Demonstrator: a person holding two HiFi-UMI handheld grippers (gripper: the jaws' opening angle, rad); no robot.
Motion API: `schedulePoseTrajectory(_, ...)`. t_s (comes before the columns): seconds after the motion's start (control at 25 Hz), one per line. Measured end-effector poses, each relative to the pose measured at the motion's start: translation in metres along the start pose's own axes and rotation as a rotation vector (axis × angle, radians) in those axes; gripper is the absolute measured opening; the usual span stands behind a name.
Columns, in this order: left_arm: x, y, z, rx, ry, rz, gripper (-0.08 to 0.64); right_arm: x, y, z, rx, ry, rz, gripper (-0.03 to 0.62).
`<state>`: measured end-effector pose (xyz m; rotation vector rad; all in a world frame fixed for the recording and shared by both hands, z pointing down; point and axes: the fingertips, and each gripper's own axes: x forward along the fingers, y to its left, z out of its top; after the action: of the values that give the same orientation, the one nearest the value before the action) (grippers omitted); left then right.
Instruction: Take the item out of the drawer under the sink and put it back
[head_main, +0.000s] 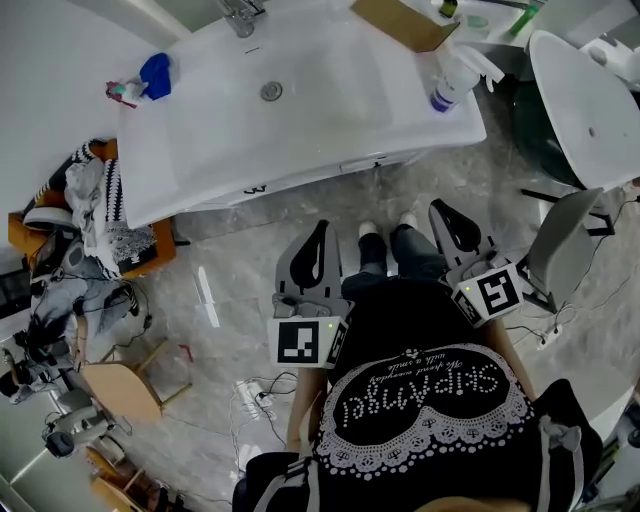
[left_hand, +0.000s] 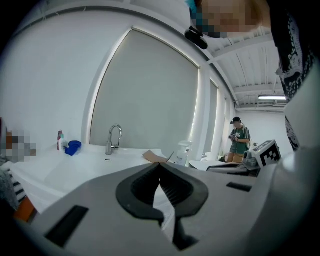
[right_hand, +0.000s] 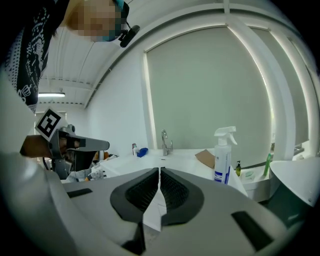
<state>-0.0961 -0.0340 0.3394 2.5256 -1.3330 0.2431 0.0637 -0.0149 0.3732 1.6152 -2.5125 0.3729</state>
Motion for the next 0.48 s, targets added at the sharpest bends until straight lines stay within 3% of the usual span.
schedulePoseTrajectory(0.48, 0.009, 0.009, 0.003, -0.008, -0.005, -0.011, 0.005, 0.021, 0.001, 0.009, -0.022, -0.009, 0.016, 0.021)
